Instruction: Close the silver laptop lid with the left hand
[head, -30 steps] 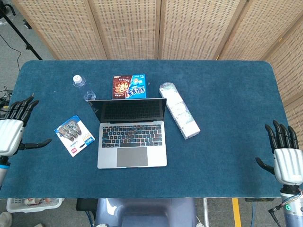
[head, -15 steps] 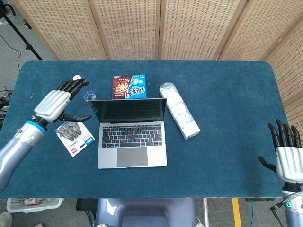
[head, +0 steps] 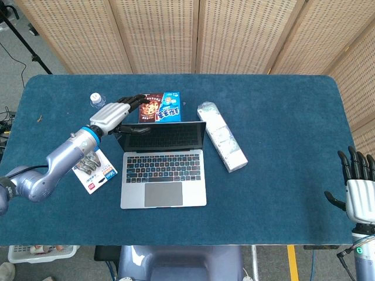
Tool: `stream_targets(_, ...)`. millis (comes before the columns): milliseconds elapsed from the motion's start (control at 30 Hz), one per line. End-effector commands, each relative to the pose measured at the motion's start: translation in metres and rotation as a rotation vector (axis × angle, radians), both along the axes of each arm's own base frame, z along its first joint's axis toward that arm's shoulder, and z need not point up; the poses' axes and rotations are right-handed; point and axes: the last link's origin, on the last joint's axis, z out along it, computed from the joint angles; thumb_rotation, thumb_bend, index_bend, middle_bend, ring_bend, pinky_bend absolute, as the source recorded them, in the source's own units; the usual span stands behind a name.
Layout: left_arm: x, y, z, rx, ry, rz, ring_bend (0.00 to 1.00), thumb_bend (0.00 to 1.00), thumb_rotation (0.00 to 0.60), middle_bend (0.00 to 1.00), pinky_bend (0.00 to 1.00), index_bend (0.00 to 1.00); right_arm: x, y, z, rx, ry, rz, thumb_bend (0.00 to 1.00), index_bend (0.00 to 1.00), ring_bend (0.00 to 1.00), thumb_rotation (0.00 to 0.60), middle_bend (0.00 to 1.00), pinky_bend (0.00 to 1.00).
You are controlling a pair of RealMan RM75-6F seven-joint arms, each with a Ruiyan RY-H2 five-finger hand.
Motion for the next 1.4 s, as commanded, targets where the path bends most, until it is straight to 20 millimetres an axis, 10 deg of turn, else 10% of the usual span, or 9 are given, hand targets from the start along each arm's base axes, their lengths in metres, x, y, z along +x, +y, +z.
stream_targets(33, 0.003, 0.002, -0.006, -0.020, 0.003, 0.000, 0.00, 0.00, 0.091, 0.00, 0.04, 0.15, 0.000, 0.000, 0.000, -0.001, -0.001, -0.001, 0.00, 0.00, 0.00, 0.600, 0.00, 0.00)
stream_targets(900, 0.028, -0.008, -0.038, -0.097, 0.012, -0.080, 0.38, 0.00, 0.089, 0.30, 0.49, 0.46, 0.002, 0.002, 0.002, -0.005, -0.006, 0.010, 0.00, 0.00, 0.00, 0.600, 0.00, 0.00)
stream_targets(1400, 0.020, -0.033, -0.052, -0.123, 0.047, -0.140, 0.43, 0.00, 0.087, 0.37, 0.52, 0.53, 0.002, 0.002, -0.001, 0.006, 0.000, 0.010, 0.00, 0.00, 0.00, 0.600, 0.00, 0.00)
